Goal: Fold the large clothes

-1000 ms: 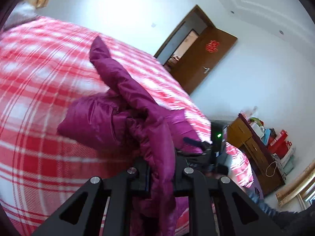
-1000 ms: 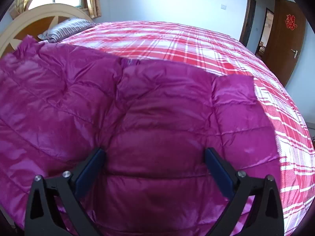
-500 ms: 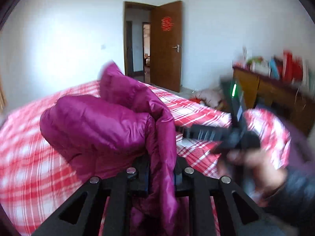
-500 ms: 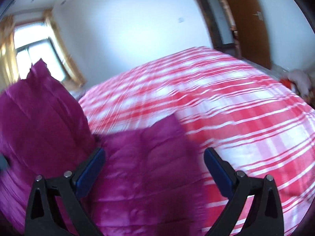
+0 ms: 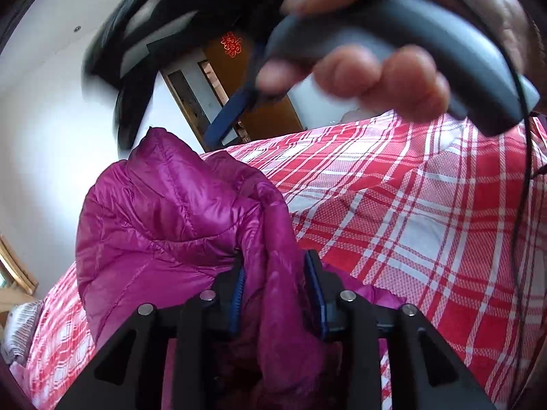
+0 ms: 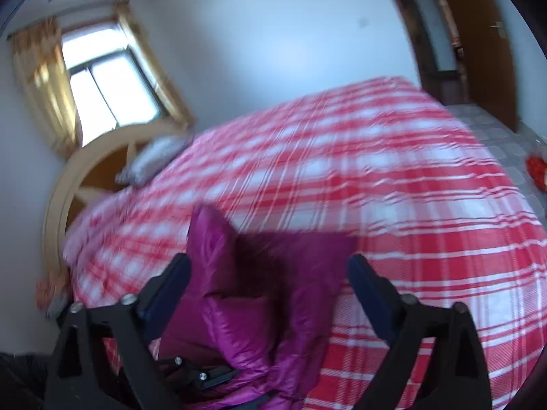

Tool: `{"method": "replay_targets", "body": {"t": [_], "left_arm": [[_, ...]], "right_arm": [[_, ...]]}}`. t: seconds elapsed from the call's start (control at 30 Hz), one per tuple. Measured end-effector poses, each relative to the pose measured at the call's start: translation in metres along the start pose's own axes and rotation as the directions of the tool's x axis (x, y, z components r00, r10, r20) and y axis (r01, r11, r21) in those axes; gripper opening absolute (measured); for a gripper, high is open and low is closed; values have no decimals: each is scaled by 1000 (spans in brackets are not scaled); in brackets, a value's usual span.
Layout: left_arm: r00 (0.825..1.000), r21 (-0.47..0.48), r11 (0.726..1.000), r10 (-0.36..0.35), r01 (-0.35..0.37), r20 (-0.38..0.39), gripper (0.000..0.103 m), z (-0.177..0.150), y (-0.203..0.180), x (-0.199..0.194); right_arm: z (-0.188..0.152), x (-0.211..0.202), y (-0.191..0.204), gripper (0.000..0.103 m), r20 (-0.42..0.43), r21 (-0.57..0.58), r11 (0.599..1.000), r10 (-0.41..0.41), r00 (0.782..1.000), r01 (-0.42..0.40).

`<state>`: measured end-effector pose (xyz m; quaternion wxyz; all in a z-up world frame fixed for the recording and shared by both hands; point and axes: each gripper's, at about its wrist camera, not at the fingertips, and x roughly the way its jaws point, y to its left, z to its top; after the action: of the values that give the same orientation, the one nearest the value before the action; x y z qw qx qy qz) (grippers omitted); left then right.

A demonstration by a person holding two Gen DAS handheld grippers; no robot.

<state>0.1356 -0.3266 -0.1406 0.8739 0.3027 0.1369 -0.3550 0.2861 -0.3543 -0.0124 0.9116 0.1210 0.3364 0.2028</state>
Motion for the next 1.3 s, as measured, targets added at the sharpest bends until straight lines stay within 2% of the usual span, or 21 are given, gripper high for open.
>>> {"method": "replay_targets", "body": {"t": [0.07,0.1,0.2,0.23,0.33,0.43,0.5,0.57,0.6,0.63,0.67,0.73,0.77,0.83,0.93,0.97,1.03,1.1,1.17,1.23,1.3], "left_arm": [[1000,-11,1000,-15,15,7,34,1,3,-14],[999,-19,1000,-24,24,23,34,6,2,-22],[992,-50,996,-64,70,109,36,5,7,-63],[989,-60,995,-71,80,130,43,2,10,-73],[987,-146,988,-23,46,158,72,-11,32,-91],[996,-270,962,-8,32,89,76,-29,59,-69],[997,-361,929,-76,81,30,76,-41,69,-42],[995,-408,907,-88,100,48,80,-49,72,-34],[994,-410,906,-85,103,62,81,-49,69,-32],[994,-410,906,-83,103,67,81,-48,67,-33],[993,-414,903,-90,115,79,81,-46,66,-36],[982,-435,883,-131,177,134,81,-45,69,-50],[976,-432,880,-138,199,168,81,-45,70,-62],[969,-387,900,-121,199,217,81,-47,69,-84],[971,-379,911,-81,164,226,81,-64,73,-101],[976,-389,911,-55,136,213,81,-71,78,-104],[982,-416,907,5,74,187,81,-83,91,-107],[987,-480,877,58,21,149,82,-91,108,-98],[995,-529,848,80,-35,62,83,-91,125,-78],[998,-536,842,68,-55,5,83,-92,130,-60],[999,-586,809,45,-34,4,83,-94,137,-49]], "right_arm": [[-2,26,8,48,-92,-39,999,-19,996,15],[-4,39,8,46,-128,-43,998,-57,990,51],[-9,49,-6,46,-134,-26,989,-150,979,148],[-11,49,-15,47,-131,-4,982,-188,973,189],[-17,45,-34,51,-134,50,972,-219,966,227],[-16,39,-30,55,-132,66,950,-296,946,306],[-8,27,-14,55,-87,93,937,-330,940,337],[5,8,13,58,1,142,949,-284,959,281],[14,0,28,62,52,178,961,-222,974,210],[20,-3,39,71,84,203,968,-168,982,148],[22,-3,45,79,107,215,971,-133,985,107],[32,6,61,80,184,213,976,5,983,-44],[35,14,64,81,188,216,973,38,981,-79],[35,36,57,81,174,295,946,84,981,-134],[28,63,37,81,147,423,888,130,981,-181],[27,66,33,81,141,435,884,124,982,-173],[24,72,28,82,104,422,903,43,994,-83],[19,72,26,82,50,366,930,-63,997,40],[17,70,30,81,18,288,944,-176,984,163],[14,59,34,81,1,251,916,-324,946,313],[15,45,36,82,34,318,904,-314,949,287]]}}
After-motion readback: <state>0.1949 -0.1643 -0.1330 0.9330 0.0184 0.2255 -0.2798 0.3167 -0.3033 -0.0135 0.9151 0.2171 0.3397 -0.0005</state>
